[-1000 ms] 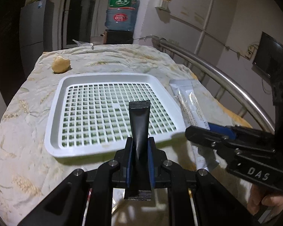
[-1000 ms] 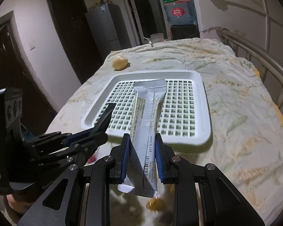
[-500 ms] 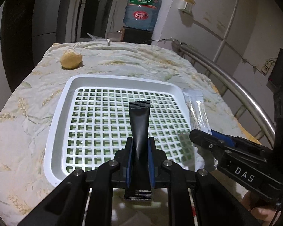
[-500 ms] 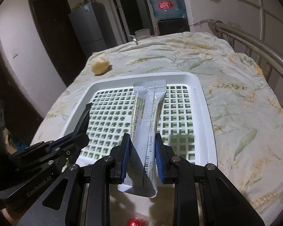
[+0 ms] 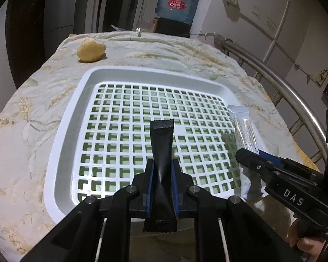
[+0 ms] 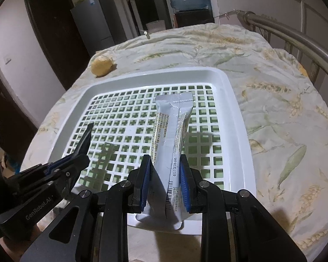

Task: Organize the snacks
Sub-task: 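Carry both packs over the white tray and open both tools to release them, then lift both open tools away from the tray toward the remaining snacks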

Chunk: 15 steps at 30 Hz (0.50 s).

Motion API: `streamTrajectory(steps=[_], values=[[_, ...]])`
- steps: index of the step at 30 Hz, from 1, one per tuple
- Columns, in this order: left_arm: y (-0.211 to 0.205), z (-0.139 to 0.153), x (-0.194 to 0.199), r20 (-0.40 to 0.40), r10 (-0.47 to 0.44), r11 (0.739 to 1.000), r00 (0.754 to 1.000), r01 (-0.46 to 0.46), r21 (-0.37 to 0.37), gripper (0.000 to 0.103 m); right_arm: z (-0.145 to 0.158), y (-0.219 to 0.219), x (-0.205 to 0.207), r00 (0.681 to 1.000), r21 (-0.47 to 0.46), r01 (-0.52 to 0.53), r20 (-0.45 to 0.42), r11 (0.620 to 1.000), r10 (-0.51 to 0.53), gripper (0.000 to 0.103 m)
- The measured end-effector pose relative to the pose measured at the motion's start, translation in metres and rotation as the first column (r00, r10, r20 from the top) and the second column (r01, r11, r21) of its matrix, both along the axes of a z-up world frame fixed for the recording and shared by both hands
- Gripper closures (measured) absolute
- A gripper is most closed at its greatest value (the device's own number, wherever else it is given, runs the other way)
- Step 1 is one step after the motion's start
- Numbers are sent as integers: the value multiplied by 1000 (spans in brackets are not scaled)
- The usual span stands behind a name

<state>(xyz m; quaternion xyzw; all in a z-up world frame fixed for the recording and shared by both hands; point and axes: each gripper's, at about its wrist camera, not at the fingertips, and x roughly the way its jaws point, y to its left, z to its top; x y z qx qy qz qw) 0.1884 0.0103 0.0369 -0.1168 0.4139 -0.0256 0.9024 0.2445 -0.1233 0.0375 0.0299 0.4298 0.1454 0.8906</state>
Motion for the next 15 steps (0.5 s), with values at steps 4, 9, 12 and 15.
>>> streamTrajectory(steps=[4,9,12,15], values=[[1,-10,4,-28,-5,1000,1000,4,-20,85,-3,0,2,1000,-7,4,-7,1000,-4,79],[0,-13,5,-38,-13,999,999,12,-31,75,-7,-2,5,999,7,16,-34,1000,-16,68],[2,-5,-1,-10,-4,999,1000,3,-50,34,-1,-7,4,999,53,28,-28,998,-26,46],[6,10,-8,47,24,999,999,-21,-44,15,16,-13,-4,997,56,58,44,997,-60,24]])
